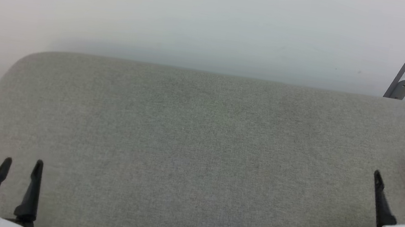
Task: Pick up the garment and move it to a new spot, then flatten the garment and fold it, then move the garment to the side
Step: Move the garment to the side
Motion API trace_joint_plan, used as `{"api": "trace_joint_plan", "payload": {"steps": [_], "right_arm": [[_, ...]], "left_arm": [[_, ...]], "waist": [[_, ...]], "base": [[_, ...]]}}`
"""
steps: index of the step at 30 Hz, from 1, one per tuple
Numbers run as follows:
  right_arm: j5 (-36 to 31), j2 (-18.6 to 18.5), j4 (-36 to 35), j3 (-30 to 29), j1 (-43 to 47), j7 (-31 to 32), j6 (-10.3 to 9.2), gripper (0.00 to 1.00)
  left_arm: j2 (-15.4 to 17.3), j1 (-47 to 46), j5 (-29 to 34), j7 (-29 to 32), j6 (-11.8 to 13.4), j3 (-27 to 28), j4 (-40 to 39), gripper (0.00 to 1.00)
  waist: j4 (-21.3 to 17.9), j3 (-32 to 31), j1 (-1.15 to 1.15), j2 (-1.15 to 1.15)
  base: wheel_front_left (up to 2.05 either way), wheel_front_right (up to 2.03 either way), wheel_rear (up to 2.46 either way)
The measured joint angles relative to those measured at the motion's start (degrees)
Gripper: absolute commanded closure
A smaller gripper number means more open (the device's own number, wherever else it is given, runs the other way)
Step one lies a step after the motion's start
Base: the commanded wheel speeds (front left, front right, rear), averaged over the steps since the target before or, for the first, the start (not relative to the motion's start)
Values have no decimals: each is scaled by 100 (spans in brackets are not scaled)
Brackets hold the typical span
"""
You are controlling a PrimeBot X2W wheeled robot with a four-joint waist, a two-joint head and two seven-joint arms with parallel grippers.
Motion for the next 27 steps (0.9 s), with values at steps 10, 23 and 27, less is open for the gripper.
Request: {"api": "trace_joint_plan", "payload": {"steps": [10,23,27], "right_arm": [[-180,476,-768,-290,880,0,0,0],[-270,771,-1203,-401,1445,0,0,0],[-272,804,-1236,-402,1467,0,0,0]], "left_arm": [[-130,361,132,0,-20,194,-137,0],[-144,564,26,0,-21,103,-132,0],[-143,564,23,0,-21,98,-137,0]], "waist": [[8,-88,0,0],[-61,-84,0,0],[-61,-83,0,0]], "base": [[0,0,0],[0,0,0],[0,0,0]]}}
